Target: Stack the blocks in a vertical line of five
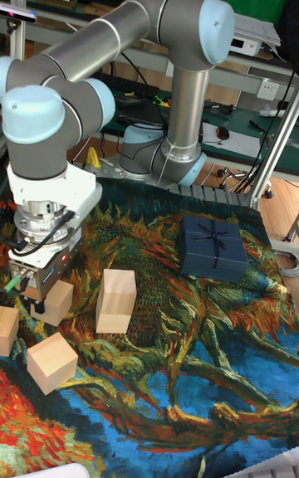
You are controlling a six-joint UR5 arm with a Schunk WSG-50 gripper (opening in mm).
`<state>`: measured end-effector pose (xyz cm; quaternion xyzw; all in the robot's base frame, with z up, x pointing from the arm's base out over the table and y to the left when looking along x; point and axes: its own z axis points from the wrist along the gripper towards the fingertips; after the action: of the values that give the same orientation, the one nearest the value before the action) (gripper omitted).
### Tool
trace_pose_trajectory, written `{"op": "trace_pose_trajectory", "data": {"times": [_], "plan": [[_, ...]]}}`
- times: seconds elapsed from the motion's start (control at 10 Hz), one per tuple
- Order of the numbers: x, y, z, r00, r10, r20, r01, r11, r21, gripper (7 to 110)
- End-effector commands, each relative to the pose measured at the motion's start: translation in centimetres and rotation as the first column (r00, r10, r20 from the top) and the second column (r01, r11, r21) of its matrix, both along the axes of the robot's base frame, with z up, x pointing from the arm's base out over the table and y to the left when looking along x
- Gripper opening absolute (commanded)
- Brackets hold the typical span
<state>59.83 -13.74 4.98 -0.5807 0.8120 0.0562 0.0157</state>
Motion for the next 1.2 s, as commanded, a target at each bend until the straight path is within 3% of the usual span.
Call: {"op": "trace_pose_trajectory", "data": {"times": [0.0,0.3,1.1], "plan": [[0.1,0.4,-0.4,1.0,0.008,0.002,-0.008,1.0,0.009,88],[-0.7,1.1,-0.5,1.0,0.005,-0.019,-0.004,0.999,0.037,88],[-1.5,0.8,-2.0,1.0,-0.003,-0.018,0.004,1.0,0.015,88]]}}
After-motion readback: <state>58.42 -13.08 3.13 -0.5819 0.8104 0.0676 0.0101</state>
